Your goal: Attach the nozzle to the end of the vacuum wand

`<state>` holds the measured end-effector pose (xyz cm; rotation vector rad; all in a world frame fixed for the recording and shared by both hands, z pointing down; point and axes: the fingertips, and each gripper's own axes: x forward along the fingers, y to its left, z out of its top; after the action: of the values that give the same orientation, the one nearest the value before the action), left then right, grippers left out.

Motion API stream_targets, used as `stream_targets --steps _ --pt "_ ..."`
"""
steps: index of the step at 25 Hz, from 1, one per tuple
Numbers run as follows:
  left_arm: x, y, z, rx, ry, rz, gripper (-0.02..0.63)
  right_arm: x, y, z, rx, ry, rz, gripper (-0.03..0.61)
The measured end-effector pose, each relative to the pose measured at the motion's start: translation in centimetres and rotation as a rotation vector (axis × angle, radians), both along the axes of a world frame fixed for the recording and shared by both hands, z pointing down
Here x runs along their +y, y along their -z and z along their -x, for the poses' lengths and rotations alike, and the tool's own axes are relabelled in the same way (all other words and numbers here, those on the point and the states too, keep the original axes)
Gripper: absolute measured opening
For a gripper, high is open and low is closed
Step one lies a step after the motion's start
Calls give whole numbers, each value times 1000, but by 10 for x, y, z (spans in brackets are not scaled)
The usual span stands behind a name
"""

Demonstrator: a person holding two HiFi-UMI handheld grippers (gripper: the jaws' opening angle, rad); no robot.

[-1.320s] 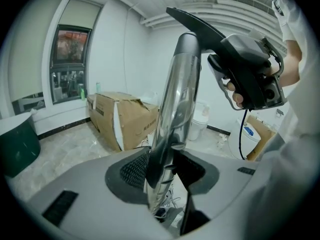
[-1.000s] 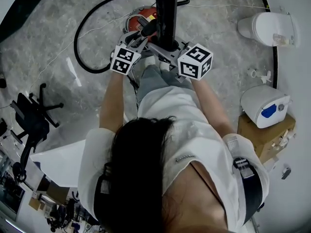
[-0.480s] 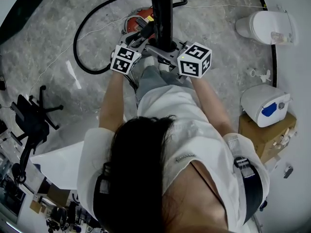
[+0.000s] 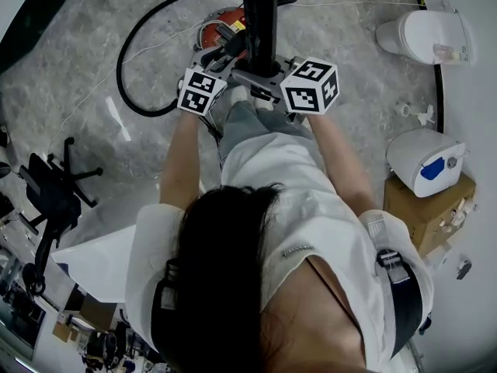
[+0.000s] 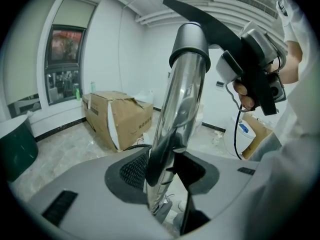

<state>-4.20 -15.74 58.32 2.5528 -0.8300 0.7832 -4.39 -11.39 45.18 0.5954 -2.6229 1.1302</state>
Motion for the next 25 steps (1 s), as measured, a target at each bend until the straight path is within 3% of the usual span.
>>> stream_targets --steps 8,12,19,22,25 --pt "0 -3 -3 -17 -24 0 160 1 -7 -1 188 77 -87 78" --pt "1 -3 -4 -18 -44 2 160 3 -9 -4 226 167 -110 78" --pt "4 -3 -5 -12 -76 13 160 5 -17 -10 305 239 -247 79" --pt "4 -8 -4 -27 -70 19 160 3 -21 -10 327 239 -241 80" --pt "0 -7 -7 -28 -31 18 160 0 -20 -10 332 152 -165 78"
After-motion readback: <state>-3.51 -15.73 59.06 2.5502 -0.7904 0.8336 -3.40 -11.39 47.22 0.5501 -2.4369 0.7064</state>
